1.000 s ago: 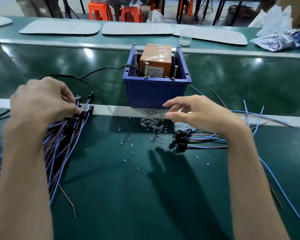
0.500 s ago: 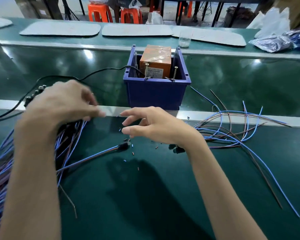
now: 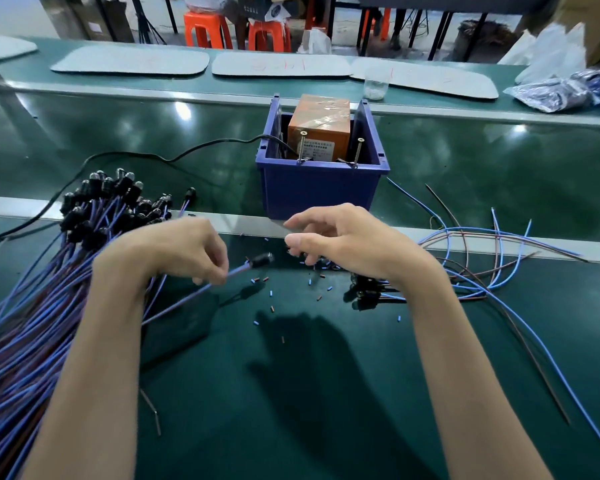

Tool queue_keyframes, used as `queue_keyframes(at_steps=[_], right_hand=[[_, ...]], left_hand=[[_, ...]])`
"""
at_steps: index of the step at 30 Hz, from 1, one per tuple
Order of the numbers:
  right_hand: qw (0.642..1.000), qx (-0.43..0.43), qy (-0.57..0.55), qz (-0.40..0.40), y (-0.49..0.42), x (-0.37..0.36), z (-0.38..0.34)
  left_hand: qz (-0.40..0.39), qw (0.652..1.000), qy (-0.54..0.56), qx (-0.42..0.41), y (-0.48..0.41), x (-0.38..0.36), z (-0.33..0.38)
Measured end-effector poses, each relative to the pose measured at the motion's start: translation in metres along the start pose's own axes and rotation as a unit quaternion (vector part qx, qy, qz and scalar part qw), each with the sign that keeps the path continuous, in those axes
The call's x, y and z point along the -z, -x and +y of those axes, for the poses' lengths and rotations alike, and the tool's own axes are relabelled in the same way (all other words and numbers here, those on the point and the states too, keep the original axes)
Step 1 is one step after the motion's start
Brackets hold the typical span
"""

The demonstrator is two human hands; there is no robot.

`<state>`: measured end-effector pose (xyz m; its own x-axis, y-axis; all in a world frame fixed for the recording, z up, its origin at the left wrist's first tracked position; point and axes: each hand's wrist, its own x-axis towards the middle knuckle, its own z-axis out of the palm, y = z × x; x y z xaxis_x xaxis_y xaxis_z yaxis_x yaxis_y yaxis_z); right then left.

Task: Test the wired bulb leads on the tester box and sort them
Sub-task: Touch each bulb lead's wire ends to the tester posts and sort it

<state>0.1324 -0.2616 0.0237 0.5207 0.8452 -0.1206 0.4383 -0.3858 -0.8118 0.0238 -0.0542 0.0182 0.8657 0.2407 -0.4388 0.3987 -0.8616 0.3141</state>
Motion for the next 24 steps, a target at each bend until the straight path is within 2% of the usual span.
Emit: queue_keyframes(at_steps=[3, 5, 7, 11, 16, 17, 18, 21, 23, 24], right_hand=[[1.0, -0.014, 0.009, 0.001, -0.002, -0.005, -0.003], [1.0, -0.024, -0.02, 0.002, -0.004, -0.011, -0.004], [0.993, -0.02, -0.113, -0.002, -0.006, -0.015, -0.005], [0.948, 0.024, -0.316, 0.02, -0.009, -0.022, -0.004], [0.882, 0.072, -0.444, 0.138, -0.01, -0.007, -0.003], [0.87, 0.083, -0.459, 0.16, -0.008, -0.002, -0.004], [0.86, 0.097, -0.469, 0.18, -0.006, 0.004, -0.004], [0.829, 0.136, -0.496, 0.222, 0.002, 0.019, -0.007], [0.816, 0.158, -0.508, 0.226, 0.009, 0.028, -0.008], [0.812, 0.169, -0.511, 0.226, 0.012, 0.031, -0.009]], left_hand=[[0.189, 0.98, 0.039, -0.051, 0.009, 0.012, -0.001], [0.269, 0.958, 0.045, -0.087, 0.017, 0.018, 0.007], [0.287, 0.945, 0.07, -0.139, 0.021, 0.018, 0.022], [0.305, 0.926, 0.102, -0.196, 0.018, 0.007, 0.056], [0.452, 0.852, 0.155, -0.213, 0.016, -0.001, 0.084], [0.433, 0.85, 0.201, -0.222, 0.017, -0.001, 0.088], [0.375, 0.859, 0.262, -0.229, 0.019, -0.002, 0.092], [0.108, 0.898, 0.39, -0.173, 0.02, -0.006, 0.104], [0.034, 0.878, 0.457, -0.135, 0.015, -0.009, 0.111], [0.035, 0.846, 0.517, -0.122, 0.012, -0.008, 0.113]])
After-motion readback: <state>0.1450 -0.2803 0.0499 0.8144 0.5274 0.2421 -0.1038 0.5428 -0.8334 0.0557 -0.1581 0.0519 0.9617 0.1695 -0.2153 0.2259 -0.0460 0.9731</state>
